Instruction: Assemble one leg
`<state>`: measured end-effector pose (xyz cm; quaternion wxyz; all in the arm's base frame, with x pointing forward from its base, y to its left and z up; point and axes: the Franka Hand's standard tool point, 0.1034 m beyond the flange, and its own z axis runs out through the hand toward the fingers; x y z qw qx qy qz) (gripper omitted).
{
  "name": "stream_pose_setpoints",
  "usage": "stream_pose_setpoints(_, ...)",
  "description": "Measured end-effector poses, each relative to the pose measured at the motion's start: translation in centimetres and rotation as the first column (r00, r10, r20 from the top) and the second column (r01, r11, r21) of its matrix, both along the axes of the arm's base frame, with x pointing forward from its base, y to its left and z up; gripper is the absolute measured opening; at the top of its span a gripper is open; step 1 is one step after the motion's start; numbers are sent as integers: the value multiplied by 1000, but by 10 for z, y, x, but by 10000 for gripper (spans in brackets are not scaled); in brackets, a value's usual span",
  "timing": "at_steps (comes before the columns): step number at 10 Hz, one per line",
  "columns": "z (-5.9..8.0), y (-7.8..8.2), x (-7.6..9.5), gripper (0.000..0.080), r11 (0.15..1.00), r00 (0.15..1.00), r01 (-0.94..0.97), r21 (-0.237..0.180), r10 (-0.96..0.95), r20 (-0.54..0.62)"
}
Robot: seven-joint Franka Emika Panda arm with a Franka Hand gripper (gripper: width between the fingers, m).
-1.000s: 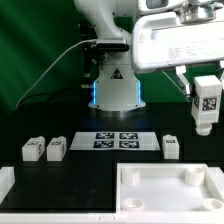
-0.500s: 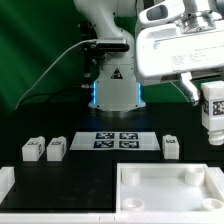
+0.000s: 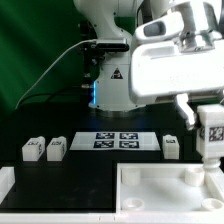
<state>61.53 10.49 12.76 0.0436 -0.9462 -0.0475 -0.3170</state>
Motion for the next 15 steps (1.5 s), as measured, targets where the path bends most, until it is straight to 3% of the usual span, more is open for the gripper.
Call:
stream_pose_setpoints(4, -26, -1, 12, 291, 1000, 1000, 9, 5, -9, -16)
stream_pose_setpoints(7, -38, 6, 9, 291, 1000, 1000, 1, 9, 0, -25)
stream_pose_setpoints(15, -38, 15, 6, 291, 1000, 1000, -18, 8, 19, -20)
